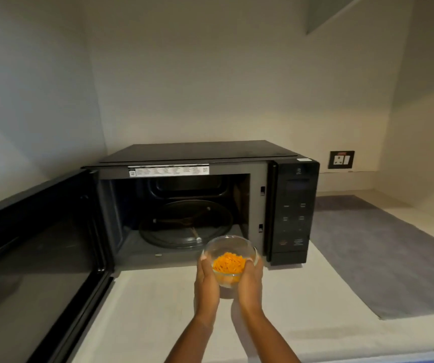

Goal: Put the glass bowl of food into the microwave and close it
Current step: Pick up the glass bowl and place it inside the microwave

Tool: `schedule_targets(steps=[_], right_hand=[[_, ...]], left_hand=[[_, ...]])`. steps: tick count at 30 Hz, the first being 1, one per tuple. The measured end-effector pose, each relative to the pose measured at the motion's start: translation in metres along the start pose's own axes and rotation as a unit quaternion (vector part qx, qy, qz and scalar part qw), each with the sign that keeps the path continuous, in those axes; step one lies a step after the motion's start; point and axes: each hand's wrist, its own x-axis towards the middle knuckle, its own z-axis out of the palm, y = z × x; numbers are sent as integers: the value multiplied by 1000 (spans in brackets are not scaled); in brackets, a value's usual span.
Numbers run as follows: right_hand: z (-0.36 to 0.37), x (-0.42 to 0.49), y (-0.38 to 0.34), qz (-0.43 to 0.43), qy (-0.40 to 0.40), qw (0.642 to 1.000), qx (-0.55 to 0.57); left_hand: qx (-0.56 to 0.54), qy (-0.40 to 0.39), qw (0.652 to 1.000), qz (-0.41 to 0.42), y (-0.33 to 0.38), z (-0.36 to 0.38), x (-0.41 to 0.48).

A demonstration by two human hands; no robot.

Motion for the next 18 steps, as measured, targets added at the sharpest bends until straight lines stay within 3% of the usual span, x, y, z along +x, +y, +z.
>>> schedule_targets(steps=[12,18], right_hand=[[104,69,-35,-20,-104,990,-89],[143,113,-31,14,-139,984,-106]], left_hand=[[67,76,991,92,63,-24,117],[92,95,989,71,66,-28,175]])
